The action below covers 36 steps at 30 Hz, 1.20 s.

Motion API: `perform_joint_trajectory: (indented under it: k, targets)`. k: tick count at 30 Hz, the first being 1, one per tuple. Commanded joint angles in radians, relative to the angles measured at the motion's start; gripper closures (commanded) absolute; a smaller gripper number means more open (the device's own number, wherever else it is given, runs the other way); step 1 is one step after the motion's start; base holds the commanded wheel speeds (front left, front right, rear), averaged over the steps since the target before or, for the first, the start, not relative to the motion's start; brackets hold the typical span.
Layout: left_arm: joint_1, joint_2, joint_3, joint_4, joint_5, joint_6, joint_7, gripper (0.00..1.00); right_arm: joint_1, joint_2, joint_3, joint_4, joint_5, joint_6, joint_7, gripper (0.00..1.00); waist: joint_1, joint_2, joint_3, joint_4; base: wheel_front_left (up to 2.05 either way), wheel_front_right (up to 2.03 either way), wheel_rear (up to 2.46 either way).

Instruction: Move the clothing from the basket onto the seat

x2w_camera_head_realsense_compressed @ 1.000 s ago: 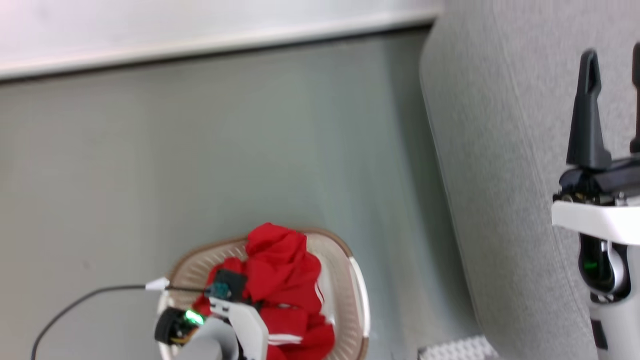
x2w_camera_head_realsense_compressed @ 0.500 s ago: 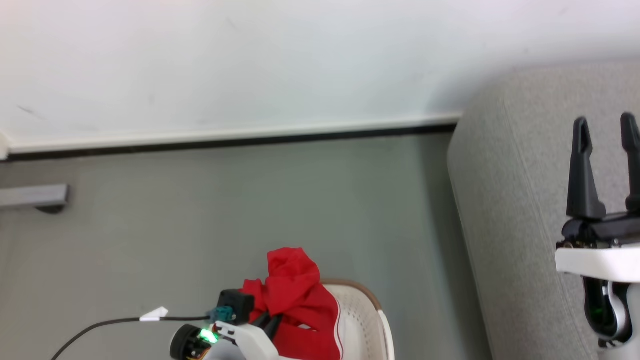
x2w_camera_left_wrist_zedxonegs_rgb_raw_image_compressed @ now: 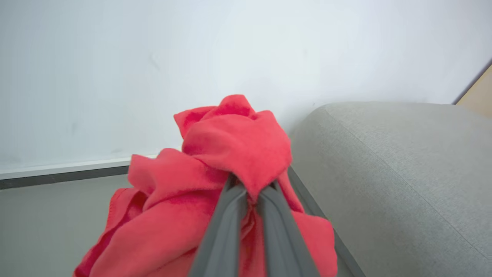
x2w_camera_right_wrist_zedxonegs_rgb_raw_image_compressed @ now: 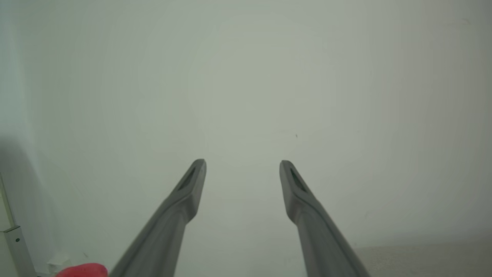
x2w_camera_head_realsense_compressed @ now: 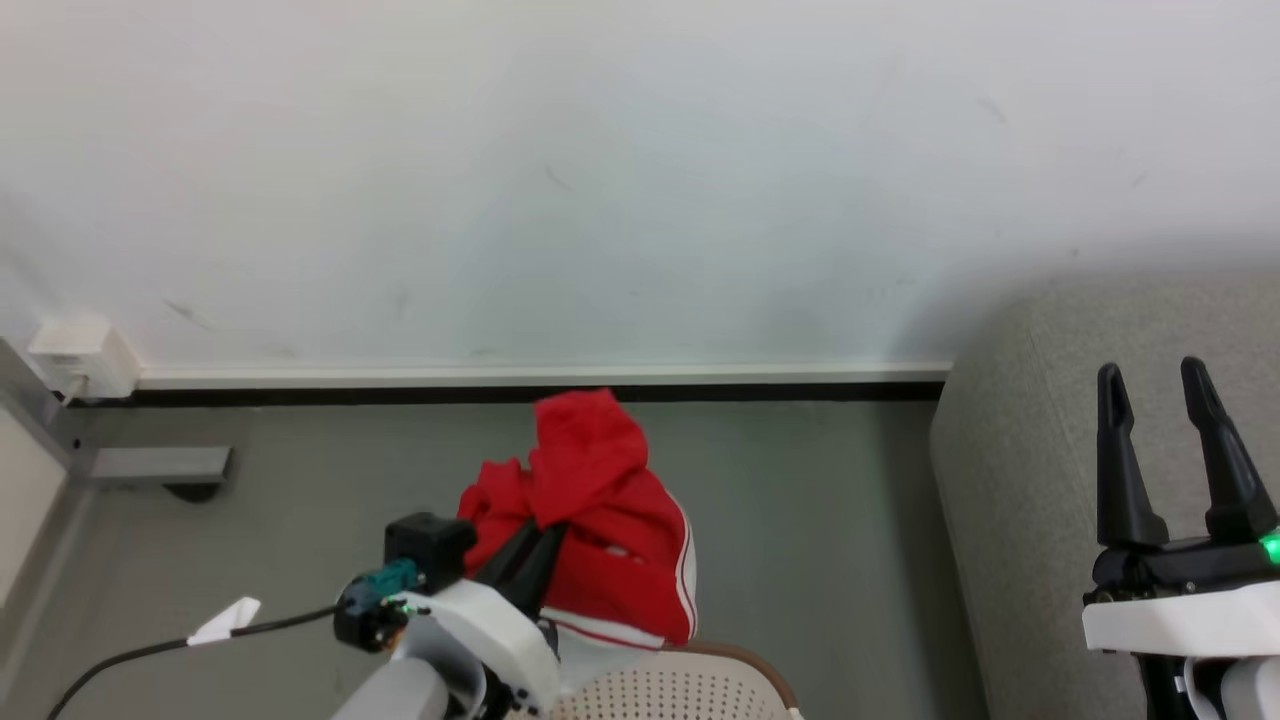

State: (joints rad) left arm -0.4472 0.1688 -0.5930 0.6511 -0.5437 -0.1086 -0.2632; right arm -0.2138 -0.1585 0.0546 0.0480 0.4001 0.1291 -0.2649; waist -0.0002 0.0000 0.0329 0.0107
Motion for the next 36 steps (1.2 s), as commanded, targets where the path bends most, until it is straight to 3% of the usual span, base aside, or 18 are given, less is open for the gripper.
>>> perform_joint_trajectory:
  k: [1,13,24,29,36]
  targets:
    - [0.012,0.01,0.015,-0.051,0.011,0.009,-0.002,1.0,0.024,0.001,-0.001,0.004,0.009,0.003,0.001,0.0,0.0002,0.0,-0.021,0.014,0.0,0.0,0.0]
    - [0.001,0.051,0.077,-0.357,-0.002,0.07,0.016,1.0,0.081,0.02,0.03,0.017,0.03,0.003,0.001,0.0,0.0002,0.0,-0.034,0.02,0.0,0.0,0.0]
    - [0.034,0.076,0.087,-0.439,-0.015,0.097,0.039,1.0,0.076,0.005,0.112,0.022,0.043,0.003,0.001,0.0,0.0002,0.0,-0.039,-0.001,0.0,0.0,0.0]
    - [0.014,0.07,0.076,-0.431,-0.018,0.086,0.047,1.0,0.069,-0.027,0.228,0.04,0.052,0.003,0.001,0.0,0.0002,0.0,-0.039,0.009,0.0,0.0,0.0]
    - [-0.024,0.05,0.055,-0.409,-0.021,0.068,0.055,1.0,0.001,-0.058,0.485,0.174,0.069,0.003,0.001,0.0,0.0002,0.0,-0.042,0.037,0.0,0.0,0.0]
